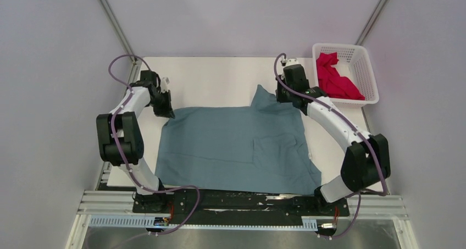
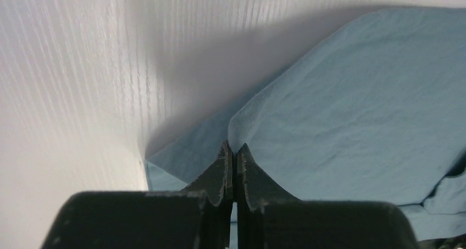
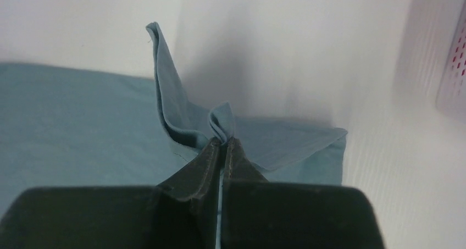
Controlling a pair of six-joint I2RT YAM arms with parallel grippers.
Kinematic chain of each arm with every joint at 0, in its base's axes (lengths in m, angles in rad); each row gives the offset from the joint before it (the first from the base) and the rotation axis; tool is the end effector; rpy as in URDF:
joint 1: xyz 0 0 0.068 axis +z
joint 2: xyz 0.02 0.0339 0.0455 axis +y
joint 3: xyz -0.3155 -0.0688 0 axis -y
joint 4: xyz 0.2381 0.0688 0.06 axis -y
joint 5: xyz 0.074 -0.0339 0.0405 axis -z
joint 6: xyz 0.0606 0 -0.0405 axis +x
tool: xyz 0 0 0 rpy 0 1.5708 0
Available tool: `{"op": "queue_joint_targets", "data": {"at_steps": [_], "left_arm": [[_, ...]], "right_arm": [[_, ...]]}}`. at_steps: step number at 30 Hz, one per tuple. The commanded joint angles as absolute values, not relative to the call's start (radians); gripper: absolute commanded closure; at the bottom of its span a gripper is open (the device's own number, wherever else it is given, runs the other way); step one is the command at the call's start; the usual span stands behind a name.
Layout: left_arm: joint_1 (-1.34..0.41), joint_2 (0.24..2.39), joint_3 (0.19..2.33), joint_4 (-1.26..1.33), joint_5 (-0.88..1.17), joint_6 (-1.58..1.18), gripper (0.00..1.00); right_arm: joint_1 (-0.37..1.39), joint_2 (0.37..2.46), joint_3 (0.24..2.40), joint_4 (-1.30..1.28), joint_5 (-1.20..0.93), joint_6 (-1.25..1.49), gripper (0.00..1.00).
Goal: Fold and stack the t-shirts
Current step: Fold the other side of the tshirt into a rectangle
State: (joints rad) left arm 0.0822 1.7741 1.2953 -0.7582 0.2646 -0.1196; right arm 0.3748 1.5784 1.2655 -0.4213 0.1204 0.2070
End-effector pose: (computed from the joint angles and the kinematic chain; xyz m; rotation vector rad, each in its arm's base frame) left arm 0.3661 0.0143 0.2409 -0.2187 2.7814 -0.3799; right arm 0.3442 0.1276 0.3229 -0.1315 2.3000 0.1606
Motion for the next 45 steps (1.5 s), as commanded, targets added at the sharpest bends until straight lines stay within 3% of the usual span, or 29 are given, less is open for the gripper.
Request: {"op": "queue_joint_targets", "data": {"at_steps": [1, 14, 27, 36, 43, 45], "left_arm": [[0.077, 1.647, 1.198, -0.616, 0.272, -0.236, 1.00], [0.076, 1.294, 0.826, -0.443, 0.077, -0.420, 1.00], [0.075, 1.082, 0.679, -0.437, -0.053, -0.555, 1.00], [0.077, 1.031, 0.630, -0.443, -0.038, -0.600, 0.99], [0.077, 1.003, 0.616, -0.556, -0.164, -0.709, 0.86], [0.076, 0.976, 0.632, -0.661, -0.306, -0.813, 0.58]], "right_arm": [[0.425, 1.404, 1.206, -0.509, 0.144, 0.233, 1.00], [0.525, 1.058, 1.032, -0.841, 0.186, 0.343, 1.00], [0.526, 0.887, 1.036, -1.073, 0.222, 0.436, 1.00], [0.526, 0.804, 0.950, -1.081, 0.088, 0.482, 1.00], [0.530, 0.756, 0.861, -1.207, 0.017, 0.616, 0.96], [0.535, 0.743, 0.838, -1.258, -0.016, 0.665, 0.87]]}}
